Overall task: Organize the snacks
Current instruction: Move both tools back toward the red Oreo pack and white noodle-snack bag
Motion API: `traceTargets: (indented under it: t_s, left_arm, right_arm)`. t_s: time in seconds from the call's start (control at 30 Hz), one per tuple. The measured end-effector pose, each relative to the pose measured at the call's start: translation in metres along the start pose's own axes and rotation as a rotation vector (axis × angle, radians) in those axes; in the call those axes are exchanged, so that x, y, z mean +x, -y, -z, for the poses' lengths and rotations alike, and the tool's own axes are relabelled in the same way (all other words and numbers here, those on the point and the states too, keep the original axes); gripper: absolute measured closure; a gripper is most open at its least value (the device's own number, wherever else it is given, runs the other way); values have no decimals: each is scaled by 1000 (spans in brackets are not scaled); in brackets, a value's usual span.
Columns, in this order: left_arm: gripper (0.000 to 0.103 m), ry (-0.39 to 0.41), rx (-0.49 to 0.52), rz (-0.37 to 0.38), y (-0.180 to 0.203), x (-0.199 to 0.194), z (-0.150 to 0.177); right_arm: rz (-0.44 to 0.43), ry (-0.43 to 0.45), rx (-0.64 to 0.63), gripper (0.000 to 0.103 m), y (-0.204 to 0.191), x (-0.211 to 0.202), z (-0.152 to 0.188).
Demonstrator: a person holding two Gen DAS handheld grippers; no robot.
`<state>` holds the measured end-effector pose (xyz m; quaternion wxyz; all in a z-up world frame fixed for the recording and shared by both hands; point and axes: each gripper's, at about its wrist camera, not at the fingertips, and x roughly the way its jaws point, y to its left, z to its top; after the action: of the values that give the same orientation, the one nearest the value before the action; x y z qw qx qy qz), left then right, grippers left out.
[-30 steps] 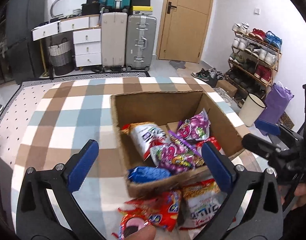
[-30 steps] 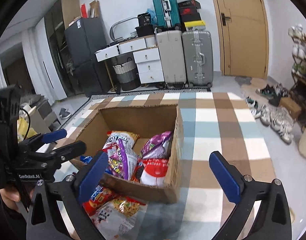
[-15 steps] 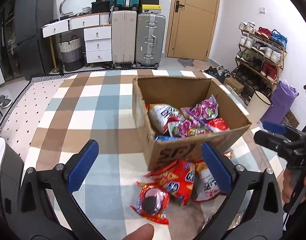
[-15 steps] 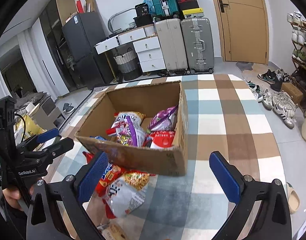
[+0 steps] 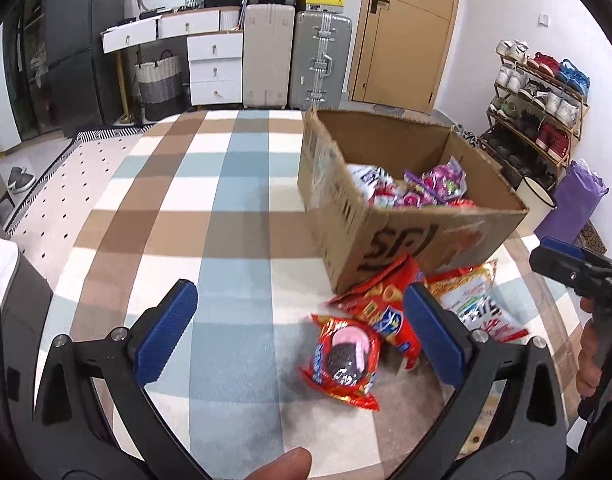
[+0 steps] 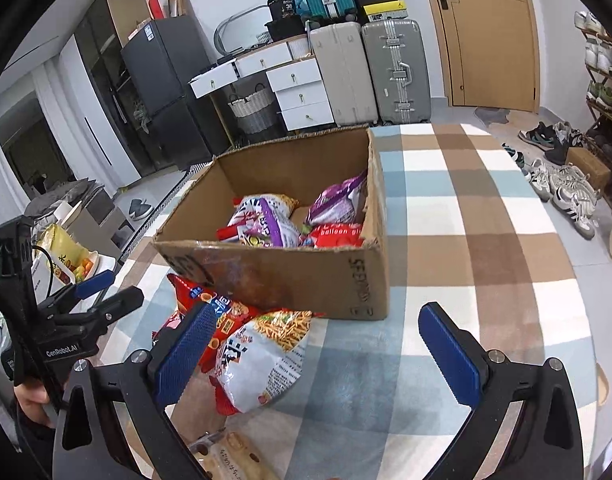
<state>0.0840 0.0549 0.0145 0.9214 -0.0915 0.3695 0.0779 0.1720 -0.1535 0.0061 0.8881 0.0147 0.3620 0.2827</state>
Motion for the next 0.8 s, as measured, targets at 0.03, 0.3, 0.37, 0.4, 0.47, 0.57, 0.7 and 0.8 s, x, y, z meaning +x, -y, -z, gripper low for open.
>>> traceTargets:
  t_s: [0.03,0.3,0.37,0.4,0.47,0.57,0.7,0.8]
  left_arm:
    - [1,-10,3,-3,0,3,3]
    - [1,-77,35,-17,10,24,23]
    - [1,-89,37,-13,12,28,27]
    - [1,-100,38,-7,12,31,29]
    - [1,-113,41,-4,13,35,31]
    - [1,-121,35,0,11,39,33]
    - [1,-145,21,-6,8,47,35]
    - [1,-154,18,3,6,51,36]
  right_arm:
    - [-4,-7,5,0,0,2,2]
    - [-13,-67,15,0,-3,21,17]
    - [-21,-76,14,0,-4,25,19]
    - [-23,-79,13,0,-5,27,20]
    - [-27,-91,8,0,-8,30,21]
    - [-41,-99,6,0,-11,35,22]
    - [-55,-116,6,0,-16,41,24]
    - [-61,-128,3,0,-17,46,25]
